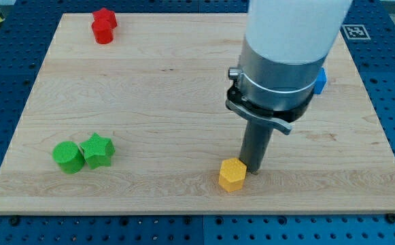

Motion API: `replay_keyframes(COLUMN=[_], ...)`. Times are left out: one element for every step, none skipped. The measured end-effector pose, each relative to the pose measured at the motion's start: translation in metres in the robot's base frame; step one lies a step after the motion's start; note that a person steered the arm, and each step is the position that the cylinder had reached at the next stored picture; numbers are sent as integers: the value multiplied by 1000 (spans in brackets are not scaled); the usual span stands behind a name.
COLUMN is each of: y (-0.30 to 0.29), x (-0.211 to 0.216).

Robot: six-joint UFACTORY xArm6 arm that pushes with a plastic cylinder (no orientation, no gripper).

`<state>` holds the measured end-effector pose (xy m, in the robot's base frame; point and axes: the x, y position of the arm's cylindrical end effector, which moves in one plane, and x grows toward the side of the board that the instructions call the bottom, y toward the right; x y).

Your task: Slide yellow heart towards bottom center

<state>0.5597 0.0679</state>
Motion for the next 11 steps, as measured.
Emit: replay_keyframes(y=[-3, -16, -18, 15, 32, 32, 32, 34, 41, 52, 74], x=[-56, -126, -202, -226, -209, -191, -168, -132, -89, -49, -21])
